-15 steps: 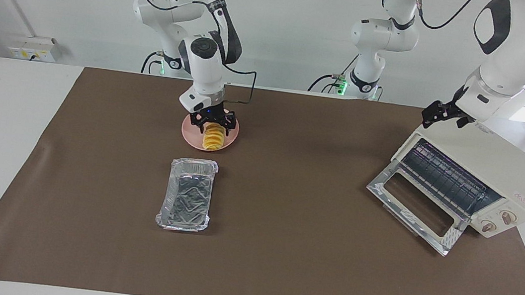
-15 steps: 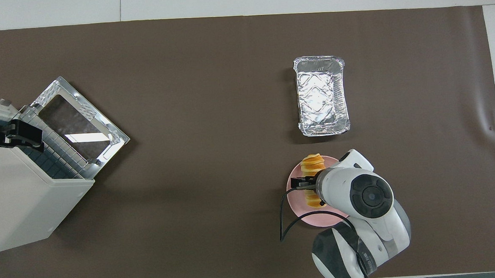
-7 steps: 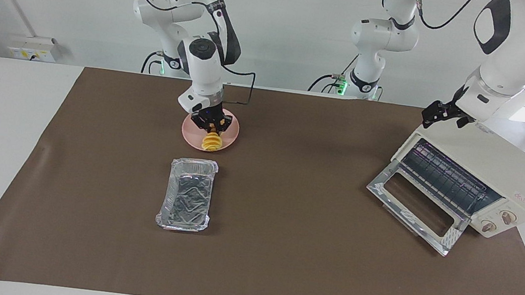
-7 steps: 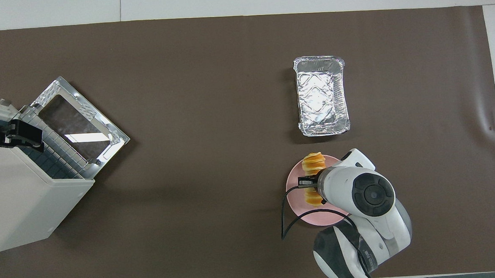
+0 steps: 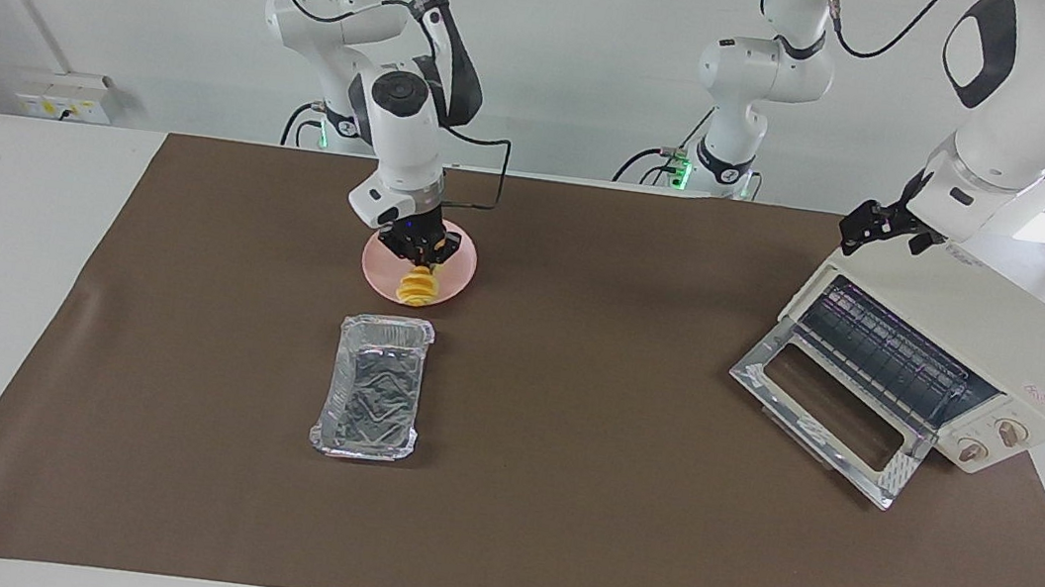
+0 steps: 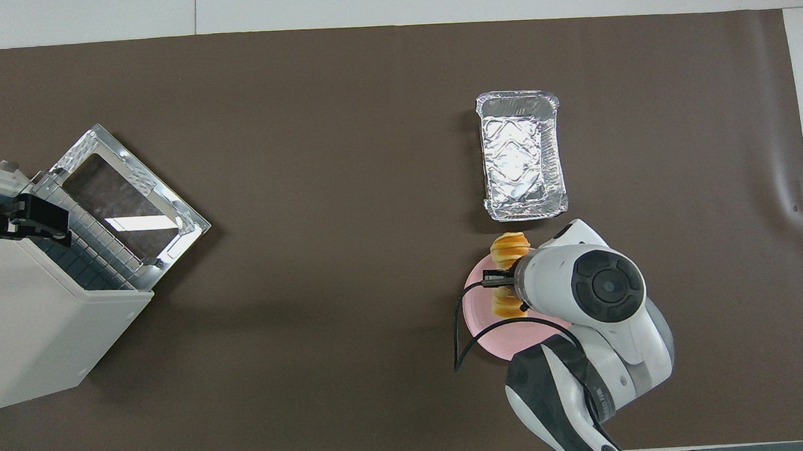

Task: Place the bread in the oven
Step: 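Carry the bread with the right gripper and lower it into the foil tray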

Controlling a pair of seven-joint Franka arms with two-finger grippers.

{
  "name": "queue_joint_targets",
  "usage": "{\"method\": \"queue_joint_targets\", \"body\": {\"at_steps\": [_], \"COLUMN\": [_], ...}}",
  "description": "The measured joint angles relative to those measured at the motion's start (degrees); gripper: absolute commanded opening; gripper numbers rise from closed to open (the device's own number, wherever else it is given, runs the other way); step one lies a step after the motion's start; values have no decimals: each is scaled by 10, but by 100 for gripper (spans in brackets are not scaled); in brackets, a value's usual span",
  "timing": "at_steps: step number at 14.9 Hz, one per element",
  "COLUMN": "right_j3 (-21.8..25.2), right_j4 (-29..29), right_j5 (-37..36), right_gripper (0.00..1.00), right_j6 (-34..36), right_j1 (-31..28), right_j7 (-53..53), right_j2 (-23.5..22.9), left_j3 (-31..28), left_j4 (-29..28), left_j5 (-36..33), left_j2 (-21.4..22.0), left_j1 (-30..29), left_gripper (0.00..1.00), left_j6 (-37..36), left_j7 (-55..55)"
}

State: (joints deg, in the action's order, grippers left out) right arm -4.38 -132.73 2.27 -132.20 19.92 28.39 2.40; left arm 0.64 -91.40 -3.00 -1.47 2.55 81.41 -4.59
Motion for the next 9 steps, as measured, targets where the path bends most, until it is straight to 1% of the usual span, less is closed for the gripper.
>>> {"method": "queue_joint_targets", "body": {"at_steps": [2,4,5,6,9], "right_j3": [1,2,2,3,4], "right_j4": [88,172,205,232,289], "right_j5": [0,0,0,1,9], "right_gripper": [0,0,0,0,0], "right_j6": [76,114,123,130,141], "right_j1": [-26,-53,-66,-80,-106], "right_j7": [-6,-32,-56,-84,-156], "right_j2": [-15,-44,-61,-79,-133], "left_j3": [0,0,0,0,0], "left_j4": [0,0,0,0,0], "left_j5": [0,0,0,0,0], "left_j2": [0,0,0,0,0], "left_j1": [0,0,0,0,0], "left_gripper": [100,100,100,100,100], "left_j6": [0,0,0,0,0], "left_j7": [0,0,0,0,0]}}
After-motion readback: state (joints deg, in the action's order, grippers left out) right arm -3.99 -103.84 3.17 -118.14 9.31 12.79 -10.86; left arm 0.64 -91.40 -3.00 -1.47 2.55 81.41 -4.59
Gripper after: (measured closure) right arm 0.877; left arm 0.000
